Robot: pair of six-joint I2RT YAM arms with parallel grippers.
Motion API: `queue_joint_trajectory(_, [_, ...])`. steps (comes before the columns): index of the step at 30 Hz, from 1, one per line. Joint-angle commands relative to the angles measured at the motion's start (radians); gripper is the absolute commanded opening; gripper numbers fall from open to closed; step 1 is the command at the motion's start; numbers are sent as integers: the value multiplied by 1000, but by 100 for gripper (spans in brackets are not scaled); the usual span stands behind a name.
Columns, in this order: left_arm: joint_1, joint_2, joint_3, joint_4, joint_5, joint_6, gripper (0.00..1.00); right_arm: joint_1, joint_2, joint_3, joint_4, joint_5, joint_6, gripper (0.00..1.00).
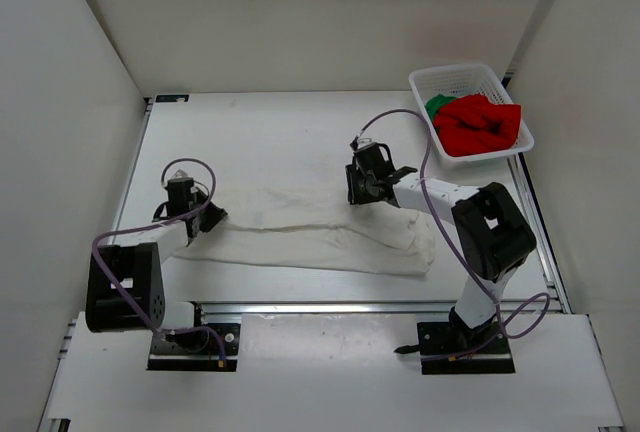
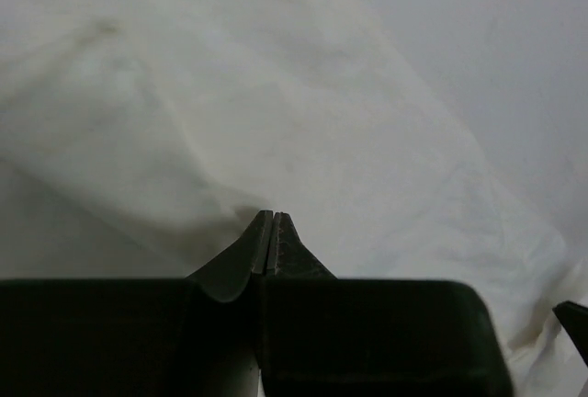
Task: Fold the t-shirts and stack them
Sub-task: Fold the other side of the tshirt into a rectangle
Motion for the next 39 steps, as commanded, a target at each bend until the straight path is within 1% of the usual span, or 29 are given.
queue_joint_trajectory(1, [96, -25, -40, 37, 46, -24, 0, 15, -12, 14, 22, 8, -13, 28])
queue_joint_trajectory(5, [126, -137, -124, 34, 21, -22, 1, 21, -25, -14, 25, 15, -9, 29])
queue_joint_trajectory(6, [124, -145, -129, 22, 20, -16, 1, 16, -29, -16, 26, 15, -6, 31])
queue_joint_trajectory(7, [133, -166, -141, 7, 44, -10, 0, 12, -29, -17, 25, 8, -9, 31])
queue_joint_trajectory(8, [139, -191, -149, -7, 52, -5, 0, 13, -28, -25, 15, 14, -13, 32])
queue_joint_trajectory(9, [138, -208, -161, -12, 47, 1, 0, 7, -28, -29, 21, 21, -13, 31])
queue_joint_trajectory(12, [127, -345, -196, -94, 35, 22, 0, -4, -43, -39, 37, 9, -9, 31])
queue_joint_trajectory(15, [101, -480, -207, -133, -60, 29, 2, -1, -43, -40, 31, -5, -20, 33])
queue_joint_trajectory(16, [72, -505, -197, -130, -109, 36, 2, 7, -51, -42, 35, -2, -17, 33])
queue_joint_trajectory(17, [57, -504, -190, -119, -153, 29, 3, 1, -48, -43, 38, 2, -20, 33])
queue_joint_trajectory(20, [32, -362, -105, -68, -172, 10, 1, -18, -28, -29, 28, -26, -18, 33])
queue_joint_trajectory(21, [20, -282, -66, -43, -166, 13, 0, -16, -20, -29, 34, -34, -17, 32])
queue_joint_trajectory(22, [12, -240, -40, -30, -177, 15, 1, -8, -17, -37, 29, -15, -15, 33])
queue_joint_trajectory(24, [-5, -77, 58, -35, -189, 22, 0, 5, -5, -23, 22, -15, -21, 32])
queue_joint_trajectory(25, [-5, -38, 79, -41, -188, 36, 0, 1, -8, -19, 18, -11, -20, 29])
queue_joint_trajectory(27, [11, 88, 142, -64, -168, 44, 0, 10, -20, -23, 23, -6, -13, 25])
queue_joint_trajectory(29, [43, 142, 164, -84, -137, 52, 0, 24, -37, -29, 18, 9, -7, 21])
queue_joint_trajectory(32, [57, 116, 121, -78, -135, 41, 0, 38, -77, -45, 9, 34, 5, 15])
queue_joint_trajectory(34, [46, 38, 84, -93, -167, 50, 0, 44, -110, -64, 9, 51, 16, 10])
queue_joint_trajectory(35, [41, 26, 77, -101, -183, 56, 0, 41, -120, -71, 18, 52, 28, 8])
queue_joint_trajectory(39, [102, -86, 3, -125, -129, 65, 0, 41, -205, -163, 52, 26, 65, 1])
